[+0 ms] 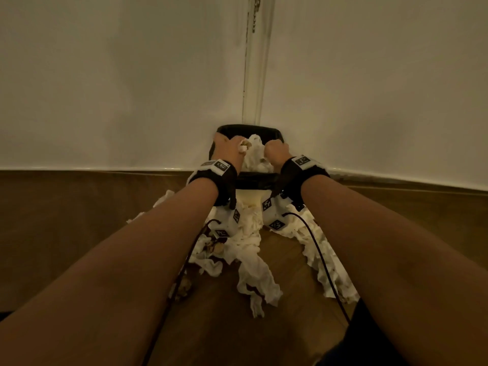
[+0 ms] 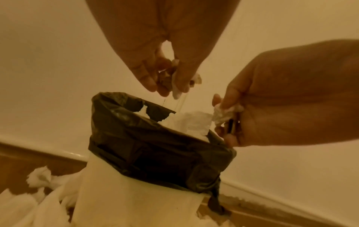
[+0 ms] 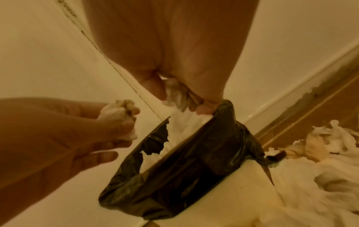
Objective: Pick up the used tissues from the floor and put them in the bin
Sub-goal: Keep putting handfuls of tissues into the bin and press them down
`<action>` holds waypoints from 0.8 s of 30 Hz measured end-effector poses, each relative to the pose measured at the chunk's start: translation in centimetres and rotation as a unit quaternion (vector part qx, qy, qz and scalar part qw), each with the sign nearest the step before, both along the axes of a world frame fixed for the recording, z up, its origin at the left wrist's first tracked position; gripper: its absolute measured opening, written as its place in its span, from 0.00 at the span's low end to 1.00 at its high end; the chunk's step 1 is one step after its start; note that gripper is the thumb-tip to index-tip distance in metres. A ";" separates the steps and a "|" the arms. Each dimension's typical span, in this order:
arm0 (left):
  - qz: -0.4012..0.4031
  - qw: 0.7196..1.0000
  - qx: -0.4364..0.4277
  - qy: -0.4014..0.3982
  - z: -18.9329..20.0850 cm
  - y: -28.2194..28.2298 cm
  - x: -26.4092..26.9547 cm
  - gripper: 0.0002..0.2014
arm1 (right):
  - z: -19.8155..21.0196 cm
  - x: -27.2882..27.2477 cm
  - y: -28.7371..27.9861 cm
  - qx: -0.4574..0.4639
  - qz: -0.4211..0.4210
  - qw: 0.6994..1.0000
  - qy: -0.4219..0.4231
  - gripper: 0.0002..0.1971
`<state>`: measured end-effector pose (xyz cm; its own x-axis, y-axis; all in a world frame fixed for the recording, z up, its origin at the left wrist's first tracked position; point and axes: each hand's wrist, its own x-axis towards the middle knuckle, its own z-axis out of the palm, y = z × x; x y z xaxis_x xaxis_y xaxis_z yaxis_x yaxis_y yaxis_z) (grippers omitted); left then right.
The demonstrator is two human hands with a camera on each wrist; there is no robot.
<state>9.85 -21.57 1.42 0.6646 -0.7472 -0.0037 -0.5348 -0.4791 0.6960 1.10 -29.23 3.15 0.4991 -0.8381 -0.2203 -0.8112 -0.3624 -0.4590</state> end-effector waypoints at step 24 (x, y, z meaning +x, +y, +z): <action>0.003 0.983 -0.005 -0.184 -4.8 6.6 -2.7 0.13 | -4.1 -4.1 3.7 -0.137 -0.020 0.990 -0.010 0.22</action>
<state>7.15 -14.92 -3.41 0.6247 -0.7413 0.2455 -0.7479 -0.4776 0.4610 -3.04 -25.54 -0.95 0.4657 -0.8845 0.0280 -0.8196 -0.4431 -0.3632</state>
